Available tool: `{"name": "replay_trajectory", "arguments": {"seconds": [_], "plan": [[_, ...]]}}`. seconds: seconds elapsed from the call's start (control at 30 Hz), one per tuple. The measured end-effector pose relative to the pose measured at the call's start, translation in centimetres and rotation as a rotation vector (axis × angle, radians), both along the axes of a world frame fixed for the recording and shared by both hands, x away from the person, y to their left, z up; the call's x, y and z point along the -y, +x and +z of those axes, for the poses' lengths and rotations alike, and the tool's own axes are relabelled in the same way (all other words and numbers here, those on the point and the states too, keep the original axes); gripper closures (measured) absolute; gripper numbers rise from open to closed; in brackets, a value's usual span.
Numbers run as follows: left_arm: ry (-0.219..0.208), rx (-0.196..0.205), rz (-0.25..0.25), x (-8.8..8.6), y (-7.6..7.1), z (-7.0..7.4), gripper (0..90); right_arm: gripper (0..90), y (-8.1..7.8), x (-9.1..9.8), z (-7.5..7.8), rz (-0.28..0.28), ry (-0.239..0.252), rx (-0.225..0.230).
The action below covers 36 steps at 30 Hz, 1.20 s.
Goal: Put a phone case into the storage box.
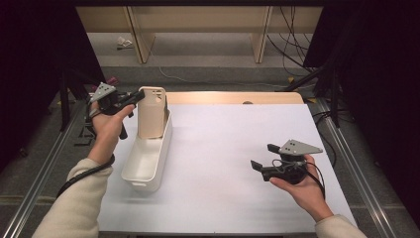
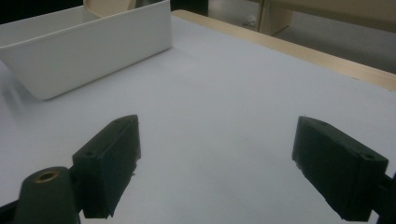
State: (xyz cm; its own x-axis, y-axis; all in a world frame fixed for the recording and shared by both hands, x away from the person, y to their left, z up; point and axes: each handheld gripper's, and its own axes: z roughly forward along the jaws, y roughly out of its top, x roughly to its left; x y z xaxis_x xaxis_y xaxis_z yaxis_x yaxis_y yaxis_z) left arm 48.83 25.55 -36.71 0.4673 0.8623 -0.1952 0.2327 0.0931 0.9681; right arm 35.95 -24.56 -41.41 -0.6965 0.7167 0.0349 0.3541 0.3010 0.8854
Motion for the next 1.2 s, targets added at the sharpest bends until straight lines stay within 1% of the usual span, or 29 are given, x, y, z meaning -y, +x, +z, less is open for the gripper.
{"name": "replay_trajectory", "arguments": {"seconds": [0.53,0.67,1.2], "plan": [[0.02,-0.017,0.006,0.2,0.7,-0.6,81.6,16.1,0.0,0.0,0.0,0.0,0.003,-0.001],[0.031,-0.023,0.006,0.2,0.8,-0.8,81.6,16.1,0.0,0.0,0.0,0.0,0.003,-0.002],[0.037,-0.051,0.009,0.2,1.3,-1.9,81.5,16.1,0.0,0.0,0.0,0.001,0.003,-0.005]]}}
